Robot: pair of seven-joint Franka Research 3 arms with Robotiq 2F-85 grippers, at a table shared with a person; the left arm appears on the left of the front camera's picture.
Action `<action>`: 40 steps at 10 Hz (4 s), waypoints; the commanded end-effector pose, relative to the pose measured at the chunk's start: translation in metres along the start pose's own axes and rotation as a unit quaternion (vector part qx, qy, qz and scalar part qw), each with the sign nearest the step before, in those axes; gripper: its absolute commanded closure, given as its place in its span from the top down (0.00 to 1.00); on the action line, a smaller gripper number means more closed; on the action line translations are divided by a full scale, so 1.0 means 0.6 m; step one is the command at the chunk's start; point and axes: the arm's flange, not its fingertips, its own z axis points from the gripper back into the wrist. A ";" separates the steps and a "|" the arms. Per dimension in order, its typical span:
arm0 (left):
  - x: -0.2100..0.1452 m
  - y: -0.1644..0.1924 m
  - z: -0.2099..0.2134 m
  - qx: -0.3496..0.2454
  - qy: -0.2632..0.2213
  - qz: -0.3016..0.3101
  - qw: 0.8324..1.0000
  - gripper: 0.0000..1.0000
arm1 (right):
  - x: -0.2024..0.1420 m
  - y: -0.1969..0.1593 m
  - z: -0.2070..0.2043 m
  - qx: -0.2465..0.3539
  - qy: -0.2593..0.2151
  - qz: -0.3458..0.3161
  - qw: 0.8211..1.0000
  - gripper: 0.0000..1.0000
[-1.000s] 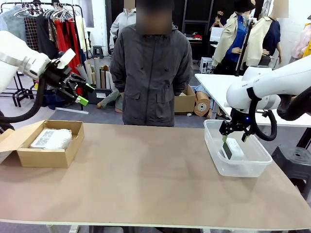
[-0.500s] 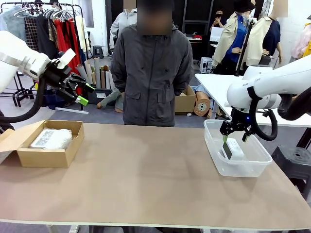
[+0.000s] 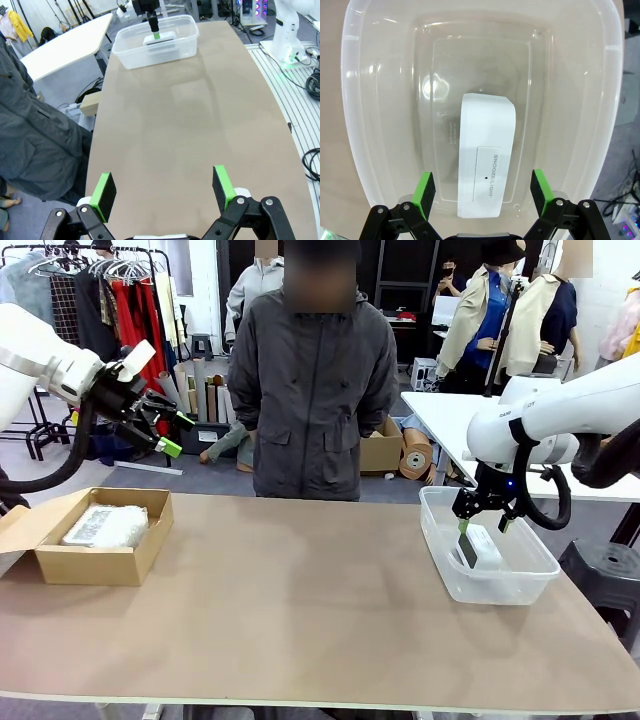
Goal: Separate and place wrapped and unwrapped clocks.
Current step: If the picked Digital clock is wrapped, place it in the Package Box ; if not, place it in the Organizing box.
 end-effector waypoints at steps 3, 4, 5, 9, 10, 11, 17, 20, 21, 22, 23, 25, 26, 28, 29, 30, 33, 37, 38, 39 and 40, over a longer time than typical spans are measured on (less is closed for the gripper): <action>0.001 -0.007 0.000 0.005 0.000 -0.002 1.000 1.00 | 0.000 0.000 0.000 0.000 0.000 0.000 1.000 1.00; 0.001 -0.007 0.000 0.005 0.000 -0.002 1.000 1.00 | -0.009 0.005 0.022 0.007 -0.003 0.026 1.000 1.00; 0.001 -0.007 0.000 0.005 0.000 -0.002 1.000 1.00 | -0.016 0.008 0.045 0.008 0.003 0.049 0.999 1.00; 0.001 -0.007 0.000 0.005 0.000 -0.002 1.000 1.00 | -0.050 0.042 0.117 -0.018 -0.039 0.140 0.989 1.00; 0.001 -0.007 0.000 0.005 0.000 -0.002 1.000 1.00 | -0.064 0.054 0.133 -0.016 -0.040 0.186 0.982 1.00; 0.001 -0.007 0.000 0.005 0.000 -0.002 1.000 1.00 | -0.086 0.070 0.153 -0.003 -0.043 0.251 0.967 1.00; 0.001 -0.007 0.000 0.005 0.000 -0.002 1.000 1.00 | -0.148 0.123 0.219 0.091 -0.119 0.535 0.832 1.00; 0.001 -0.007 0.000 0.005 0.000 -0.002 1.000 1.00 | -0.166 0.105 0.246 0.165 -0.116 0.634 0.747 1.00; 0.001 -0.007 0.000 0.005 0.000 -0.002 1.000 1.00 | -0.166 0.098 0.255 0.190 -0.120 0.640 0.734 1.00; 0.001 -0.007 0.000 0.005 0.000 -0.002 1.000 1.00 | -0.165 0.094 0.257 0.199 -0.127 0.636 0.735 1.00; 0.001 -0.007 0.000 0.005 0.000 -0.002 1.000 1.00 | -0.157 0.094 0.258 0.206 -0.133 0.587 0.772 1.00; 0.001 -0.007 0.000 0.005 0.000 -0.002 1.000 1.00 | -0.174 0.110 0.246 0.177 -0.126 0.636 0.740 1.00; 0.001 -0.007 0.000 0.005 0.000 -0.002 1.000 1.00 | -0.174 0.110 0.246 0.177 -0.126 0.636 0.740 1.00; 0.001 -0.007 0.000 0.005 0.000 -0.002 1.000 1.00 | -0.173 0.108 0.249 0.188 -0.124 0.632 0.742 1.00; 0.001 -0.007 0.000 0.005 0.000 -0.002 1.000 1.00 | -0.163 0.105 0.232 0.185 -0.163 0.622 0.743 1.00; 0.001 -0.007 0.000 0.005 0.000 -0.002 1.000 1.00 | -0.154 0.104 0.220 0.204 -0.191 0.637 0.718 1.00; 0.001 -0.007 0.000 0.005 0.000 -0.002 1.000 1.00 | -0.130 0.109 0.212 0.231 -0.257 0.645 0.682 1.00; 0.001 -0.007 0.000 0.005 0.000 -0.002 1.000 1.00 | -0.113 0.108 0.213 0.250 -0.297 0.633 0.670 1.00; 0.001 -0.007 0.000 0.005 0.000 -0.002 1.000 1.00 | -0.112 0.107 0.214 0.248 -0.303 0.630 0.671 1.00; 0.001 -0.007 0.000 0.005 0.000 -0.002 1.000 1.00 | -0.109 0.105 0.215 0.246 -0.315 0.628 0.668 1.00; 0.001 -0.007 0.000 0.005 0.000 -0.002 1.000 1.00 | -0.104 0.102 0.215 0.248 -0.321 0.624 0.668 1.00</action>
